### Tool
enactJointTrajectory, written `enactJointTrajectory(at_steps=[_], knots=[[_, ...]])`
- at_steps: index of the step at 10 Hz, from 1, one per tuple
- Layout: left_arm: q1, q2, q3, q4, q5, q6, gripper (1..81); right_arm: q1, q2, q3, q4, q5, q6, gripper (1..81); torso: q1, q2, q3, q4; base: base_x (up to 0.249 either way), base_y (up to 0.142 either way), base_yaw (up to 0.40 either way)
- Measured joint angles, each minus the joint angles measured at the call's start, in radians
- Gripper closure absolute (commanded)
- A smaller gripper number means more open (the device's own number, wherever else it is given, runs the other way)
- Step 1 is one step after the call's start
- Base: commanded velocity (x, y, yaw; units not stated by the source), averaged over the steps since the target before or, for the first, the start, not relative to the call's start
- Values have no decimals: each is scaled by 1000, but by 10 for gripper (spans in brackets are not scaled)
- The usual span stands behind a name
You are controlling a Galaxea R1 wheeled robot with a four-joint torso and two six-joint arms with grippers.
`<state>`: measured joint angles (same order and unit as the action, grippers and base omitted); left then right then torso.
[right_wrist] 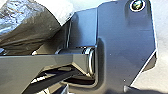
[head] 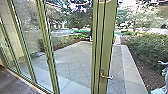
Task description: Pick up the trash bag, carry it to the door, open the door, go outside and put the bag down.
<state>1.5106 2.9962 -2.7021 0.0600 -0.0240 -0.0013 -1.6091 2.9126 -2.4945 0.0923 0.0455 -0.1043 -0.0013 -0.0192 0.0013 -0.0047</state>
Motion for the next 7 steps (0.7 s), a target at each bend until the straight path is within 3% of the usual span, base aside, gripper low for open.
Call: enactJointTrajectory(at_steps=[4,7], knots=[[0,-1,0,0,0,0,811,0,-102,165,-1,0,0,10,0,0,0,0,0,0,0],[0,-1,0,0,0,0,811,5,-206,388,-1,0,0,10,0,0,0,0,0,0,0]])
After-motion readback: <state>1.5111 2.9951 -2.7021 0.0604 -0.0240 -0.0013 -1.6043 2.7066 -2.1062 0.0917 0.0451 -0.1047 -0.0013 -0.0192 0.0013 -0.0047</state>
